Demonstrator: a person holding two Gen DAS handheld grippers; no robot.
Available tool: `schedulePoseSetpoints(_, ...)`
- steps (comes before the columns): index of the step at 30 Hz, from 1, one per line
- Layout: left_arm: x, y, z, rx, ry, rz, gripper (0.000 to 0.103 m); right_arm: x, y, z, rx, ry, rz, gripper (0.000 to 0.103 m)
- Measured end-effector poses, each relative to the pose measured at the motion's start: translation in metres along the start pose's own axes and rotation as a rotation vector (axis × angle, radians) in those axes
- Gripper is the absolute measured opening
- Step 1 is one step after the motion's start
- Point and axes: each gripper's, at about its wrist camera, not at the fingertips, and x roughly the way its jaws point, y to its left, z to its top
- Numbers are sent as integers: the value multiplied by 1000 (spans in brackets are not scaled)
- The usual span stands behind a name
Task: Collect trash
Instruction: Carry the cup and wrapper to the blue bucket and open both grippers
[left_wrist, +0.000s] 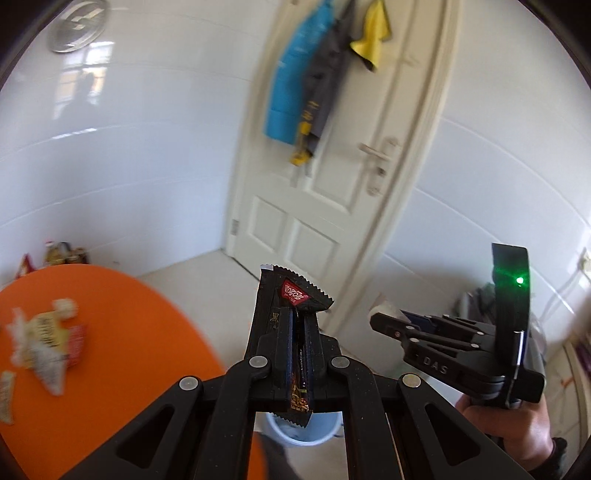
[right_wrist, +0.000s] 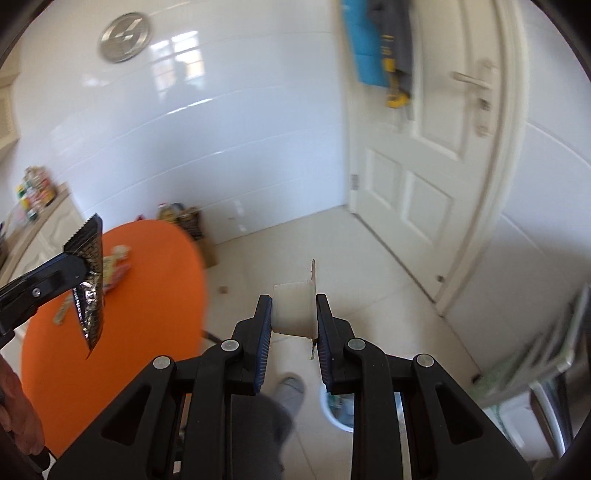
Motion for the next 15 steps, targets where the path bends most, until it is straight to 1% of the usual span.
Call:
schedulePoseSetpoints(2,26,-17,-1,15,47,-41,1,6,-25,-4,32,17,-32,22)
schedulePoseSetpoints(4,54,-30,-2,28,96,-67,1,17,-51,-10,71,48,-60,22)
schedulePoseSetpoints(7,96,-46,-7,35,183,-98,1,41,-84,-22,135,101,-74,22)
schedulePoseSetpoints(11,155,-58,-16,24,311,-123,1,78,-116,-40,195,178,-77,22)
schedulePoseSetpoints(14,191,-61,-17,12,386,-112,2,107,-135,-52,232,232,-74,23)
schedulePoseSetpoints(15,205,-62,-20,6,427,-111,2,115,-141,-56,246,247,-73,24)
